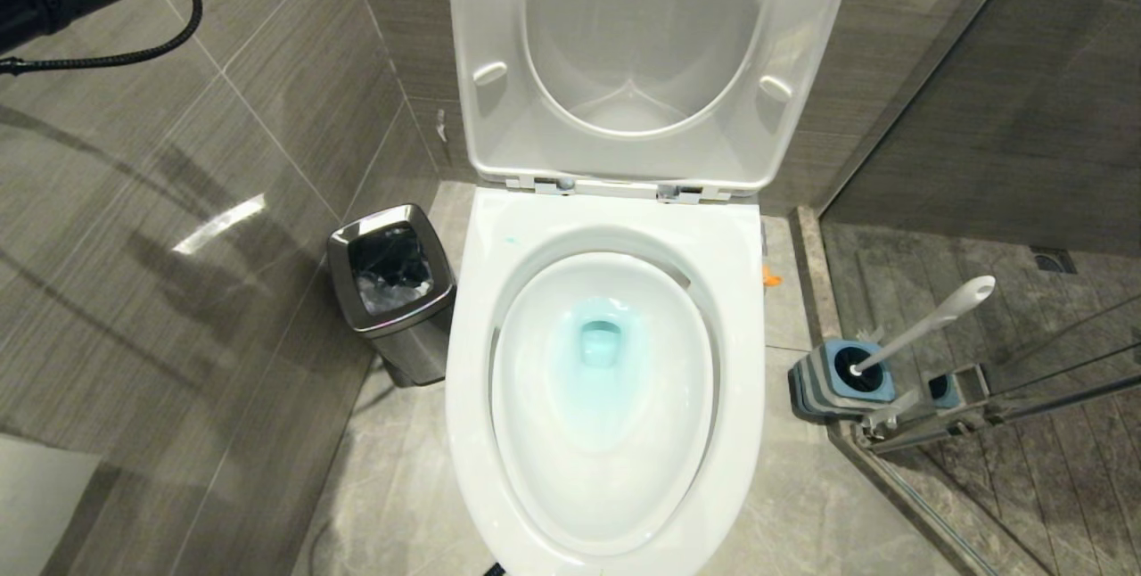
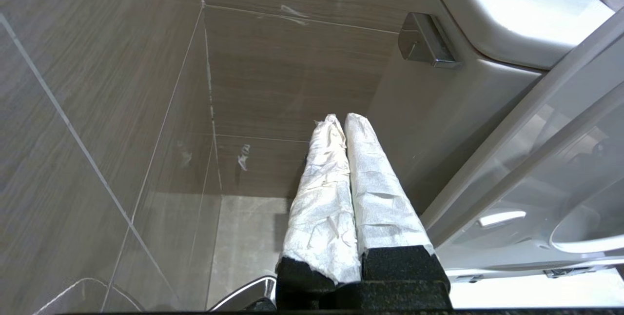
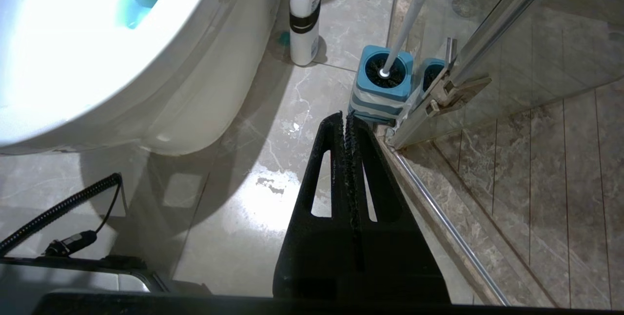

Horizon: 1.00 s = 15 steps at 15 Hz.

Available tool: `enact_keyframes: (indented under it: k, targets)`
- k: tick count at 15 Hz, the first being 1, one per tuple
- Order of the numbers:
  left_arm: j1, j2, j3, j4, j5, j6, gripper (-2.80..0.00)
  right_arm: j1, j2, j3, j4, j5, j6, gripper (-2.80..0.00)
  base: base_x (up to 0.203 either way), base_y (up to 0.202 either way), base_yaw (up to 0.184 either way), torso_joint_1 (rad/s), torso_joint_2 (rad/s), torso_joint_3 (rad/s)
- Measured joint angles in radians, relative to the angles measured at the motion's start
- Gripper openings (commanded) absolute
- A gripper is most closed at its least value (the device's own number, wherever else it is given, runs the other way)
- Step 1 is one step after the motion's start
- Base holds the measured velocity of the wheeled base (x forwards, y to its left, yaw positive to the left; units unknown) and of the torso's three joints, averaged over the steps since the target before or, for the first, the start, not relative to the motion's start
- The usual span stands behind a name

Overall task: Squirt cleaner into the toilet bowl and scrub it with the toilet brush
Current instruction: Flush the toilet

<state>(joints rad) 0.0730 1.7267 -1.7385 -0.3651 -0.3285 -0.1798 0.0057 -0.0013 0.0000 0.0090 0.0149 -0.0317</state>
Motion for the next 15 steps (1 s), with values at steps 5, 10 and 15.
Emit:
enact_keyframes:
  k: [5,10,15]
  targets:
    - [-0.003,-0.011,0.007,0.023,-0.001,0.038,-2.8,0.0,0.0,0.0,0.0,0.0,0.0,-2.8,0.0,0.0,0.0,0.0,0.0,0.0]
    - [-0.005,-0.016,0.015,0.028,0.005,0.04,-2.8,0.0,0.0,0.0,0.0,0.0,0.0,-2.8,0.0,0.0,0.0,0.0,0.0,0.0]
    - [-0.007,-0.017,0.016,0.03,0.007,0.04,-2.8,0.0,0.0,0.0,0.0,0.0,0.0,-2.8,0.131,0.0,0.0,-0.004,0.0,0.002]
